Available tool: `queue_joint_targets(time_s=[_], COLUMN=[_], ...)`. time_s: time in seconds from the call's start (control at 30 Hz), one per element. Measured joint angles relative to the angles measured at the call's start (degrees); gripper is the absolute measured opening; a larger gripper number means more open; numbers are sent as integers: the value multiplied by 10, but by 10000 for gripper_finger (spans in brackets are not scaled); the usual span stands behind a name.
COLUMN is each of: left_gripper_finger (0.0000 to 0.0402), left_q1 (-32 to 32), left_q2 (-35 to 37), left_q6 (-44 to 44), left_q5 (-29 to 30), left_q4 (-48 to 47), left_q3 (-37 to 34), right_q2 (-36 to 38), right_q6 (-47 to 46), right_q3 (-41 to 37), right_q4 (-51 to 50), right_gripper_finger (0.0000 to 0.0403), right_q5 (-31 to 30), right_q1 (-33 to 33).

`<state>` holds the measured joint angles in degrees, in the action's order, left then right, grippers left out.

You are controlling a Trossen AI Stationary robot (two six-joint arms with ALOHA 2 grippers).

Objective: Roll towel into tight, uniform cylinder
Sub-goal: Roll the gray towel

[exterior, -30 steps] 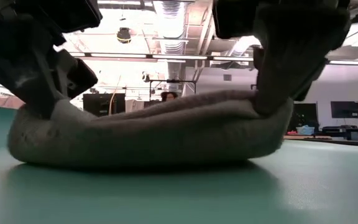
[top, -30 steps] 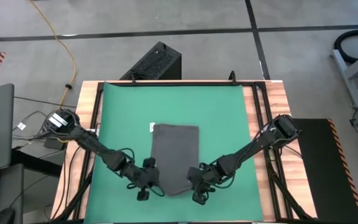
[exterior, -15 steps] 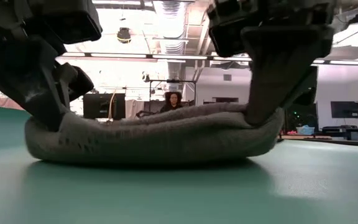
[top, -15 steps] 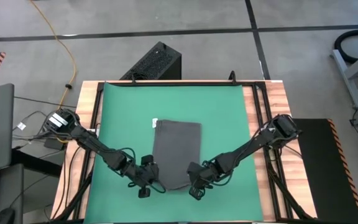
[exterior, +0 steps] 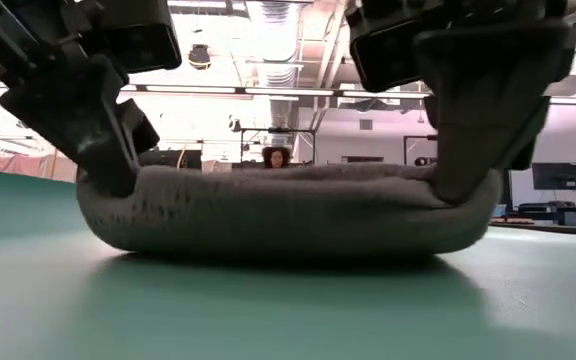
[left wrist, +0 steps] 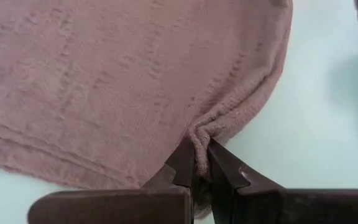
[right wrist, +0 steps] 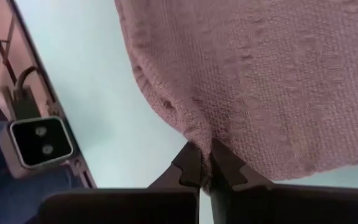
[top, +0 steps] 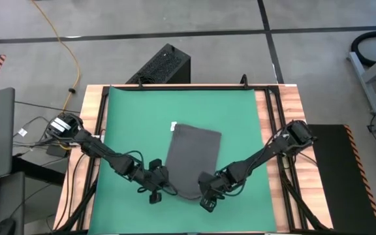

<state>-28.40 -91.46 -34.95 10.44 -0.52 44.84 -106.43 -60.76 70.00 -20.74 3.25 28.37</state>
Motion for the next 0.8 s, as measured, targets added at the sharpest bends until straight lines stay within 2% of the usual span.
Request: queue_joint_targets(time_s=[0.13,0.3,0.47,0.6,0.8], left_gripper_finger=[3,2,2,2,2], left_q1=[7,21,53,82,110], left_q2=[16,23,23,24,24], left_q6=[-22,-51,-83,-76,-41], left_q5=[-24,-25,-38,-39,-66], left_q4=[1,-3,-15,-29,-25], left_q3=[0,0,0,0,-1], right_q2=[10,30,63,70,61], right_q6=[-8,-27,-43,-67,-67], right_q3=[0,0,1,1,1], right_q4=[-3,-19,-58,-118,-136], right_gripper_finger=[22,27,21,21,25], right_q5=[-1,-4,-31,-37,-36], right_q1=[8,7,5,-2,-14])
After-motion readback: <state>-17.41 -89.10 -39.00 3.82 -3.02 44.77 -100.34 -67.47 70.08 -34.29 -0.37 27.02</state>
